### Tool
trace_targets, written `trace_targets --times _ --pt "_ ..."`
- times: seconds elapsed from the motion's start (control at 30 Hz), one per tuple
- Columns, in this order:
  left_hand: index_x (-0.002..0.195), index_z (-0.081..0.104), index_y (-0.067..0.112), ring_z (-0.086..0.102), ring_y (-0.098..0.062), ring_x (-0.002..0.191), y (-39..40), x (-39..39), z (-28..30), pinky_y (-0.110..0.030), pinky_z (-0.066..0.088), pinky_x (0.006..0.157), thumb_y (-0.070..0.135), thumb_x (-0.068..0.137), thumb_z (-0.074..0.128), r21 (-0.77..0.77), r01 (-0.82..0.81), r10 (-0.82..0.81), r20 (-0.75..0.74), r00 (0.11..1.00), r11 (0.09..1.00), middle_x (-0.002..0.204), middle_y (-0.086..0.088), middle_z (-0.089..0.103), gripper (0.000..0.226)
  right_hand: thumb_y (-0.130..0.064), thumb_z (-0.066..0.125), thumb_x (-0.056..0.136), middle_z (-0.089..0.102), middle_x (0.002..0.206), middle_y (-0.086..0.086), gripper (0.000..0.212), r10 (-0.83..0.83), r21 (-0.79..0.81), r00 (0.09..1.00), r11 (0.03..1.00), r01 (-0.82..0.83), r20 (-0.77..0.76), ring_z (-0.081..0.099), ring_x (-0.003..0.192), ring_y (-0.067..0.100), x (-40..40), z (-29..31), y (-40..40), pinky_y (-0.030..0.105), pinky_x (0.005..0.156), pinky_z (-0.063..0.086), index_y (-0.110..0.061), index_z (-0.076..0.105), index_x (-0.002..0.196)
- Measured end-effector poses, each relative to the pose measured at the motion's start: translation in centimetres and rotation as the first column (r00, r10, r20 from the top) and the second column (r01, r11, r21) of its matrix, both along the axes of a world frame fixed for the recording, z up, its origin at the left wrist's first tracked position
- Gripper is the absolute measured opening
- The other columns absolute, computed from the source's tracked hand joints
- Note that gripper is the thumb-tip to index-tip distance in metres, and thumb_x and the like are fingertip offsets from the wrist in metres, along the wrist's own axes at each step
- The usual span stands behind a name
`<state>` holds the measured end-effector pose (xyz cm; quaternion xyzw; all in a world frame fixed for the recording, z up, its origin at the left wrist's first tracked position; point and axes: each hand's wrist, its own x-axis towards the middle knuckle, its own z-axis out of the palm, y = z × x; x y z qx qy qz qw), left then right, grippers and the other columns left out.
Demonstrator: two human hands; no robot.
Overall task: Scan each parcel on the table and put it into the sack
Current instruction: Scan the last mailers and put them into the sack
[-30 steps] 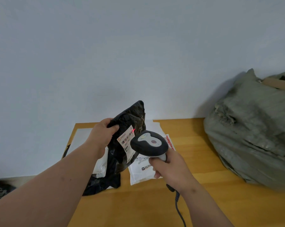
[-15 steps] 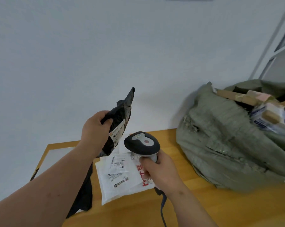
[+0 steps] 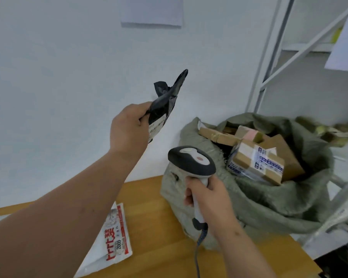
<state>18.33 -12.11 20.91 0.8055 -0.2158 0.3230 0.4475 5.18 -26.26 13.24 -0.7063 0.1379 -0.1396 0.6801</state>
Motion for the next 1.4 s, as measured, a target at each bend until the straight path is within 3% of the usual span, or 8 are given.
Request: trace_targets --times 0.23,0.3,0.43,0.53,0.7,0.9,1.1,1.4 --pt "0.12 0.071 0.025 0.06 -0.017 0.091 -11.8 2.6 3.2 -0.022 0.043 0.078 0.001 0.086 0.045 0.192 0.215 -0.257 0.227 0.939 0.958 0.099 -0.003 0.07 0.049 -0.017 0.063 0.093 0.062 0.066 0.008 0.007 -0.287 0.16 0.954 0.949 0.271 0.09 0.06 0.057 0.018 0.0 2.5 -7.7 0.029 0.057 0.053 -0.01 0.063 0.092" --pt "0.118 0.072 0.029 0.063 -0.023 0.091 -14.7 3.5 3.0 -0.034 0.047 0.084 0.002 0.083 0.044 0.351 0.263 -0.354 0.225 0.908 0.899 0.095 -0.001 0.072 0.052 -0.015 0.064 0.093 0.064 0.066 0.007 0.006 -0.359 0.204 0.93 0.919 0.338 0.074 0.061 0.059 0.02 0.1 2.5 -9.2 0.028 0.055 0.054 -0.01 0.065 0.091" --pt "0.132 0.051 0.055 0.038 -0.022 0.127 -18.9 5.0 1.0 -0.039 0.024 0.094 0.022 0.098 0.045 0.806 0.177 -0.301 0.002 0.953 0.565 0.138 0.012 0.053 0.048 -0.015 0.064 0.094 0.066 0.062 0.004 0.004 -0.431 0.192 0.901 0.889 0.416 0.045 0.063 0.055 0.02 0.3 2.2 -11.1 0.035 0.059 0.054 -0.012 0.064 0.092" --pt "0.135 0.042 0.059 0.029 -0.028 0.127 -20.0 6.0 -1.3 -0.045 0.026 0.099 0.048 0.097 0.05 0.915 0.117 -0.244 -0.021 0.97 0.387 0.147 0.003 0.034 0.04 -0.017 0.064 0.093 0.067 0.064 0.005 0.008 -0.467 0.179 0.884 0.872 0.456 0.023 0.063 0.053 0.019 0.6 1.8 -11.9 0.04 0.065 0.054 -0.01 0.063 0.089" --pt "0.143 0.047 0.038 0.043 -0.029 0.115 -20.0 6.5 -2.2 -0.038 0.042 0.096 0.037 0.096 0.058 0.747 0.26 -0.237 -0.141 0.961 0.611 0.127 -0.007 0.036 0.048 -0.017 0.064 0.093 0.066 0.065 0.005 0.006 -0.433 0.172 0.901 0.887 0.429 -0.016 0.064 0.054 0.018 1.2 1.2 -11.2 0.038 0.064 0.053 -0.011 0.062 0.092" --pt "0.147 0.044 0.023 0.033 -0.02 0.141 -17.1 5.9 -3.1 -0.022 0.023 0.115 0.015 0.093 0.063 0.311 0.563 -0.43 -0.403 0.808 0.766 0.154 -0.007 0.031 0.057 -0.015 0.063 0.094 0.063 0.062 0.003 0.005 -0.365 0.149 0.931 0.92 0.363 -0.014 0.062 0.055 0.018 1.5 0.7 -9.5 0.039 0.064 0.054 -0.013 0.062 0.089" --pt "0.134 0.057 0.025 0.053 -0.007 0.108 -7.9 4.3 -5.8 -0.023 0.04 0.094 0.018 0.094 0.062 0.109 0.247 -0.187 -0.389 0.902 0.963 0.128 0.009 0.046 0.041 -0.016 0.063 0.094 0.06 0.057 0.0 0.01 -0.204 0.068 0.977 0.976 0.207 -0.055 0.061 0.054 0.016 1.2 -0.9 -6.0 0.044 0.07 0.058 -0.011 0.061 0.086" --pt "0.134 0.057 0.022 0.057 -0.012 0.101 8.1 -1.9 -14.2 -0.024 0.043 0.076 0.02 0.098 0.057 0.115 -0.066 0.127 -0.676 0.726 0.991 0.117 0.006 0.06 0.036 -0.024 0.063 0.092 0.063 0.063 0.001 0.012 0.104 -0.01 0.97 0.994 -0.109 -0.219 0.065 0.059 0.018 0.2 -4.4 2.6 0.043 0.073 0.056 -0.013 0.062 0.088"
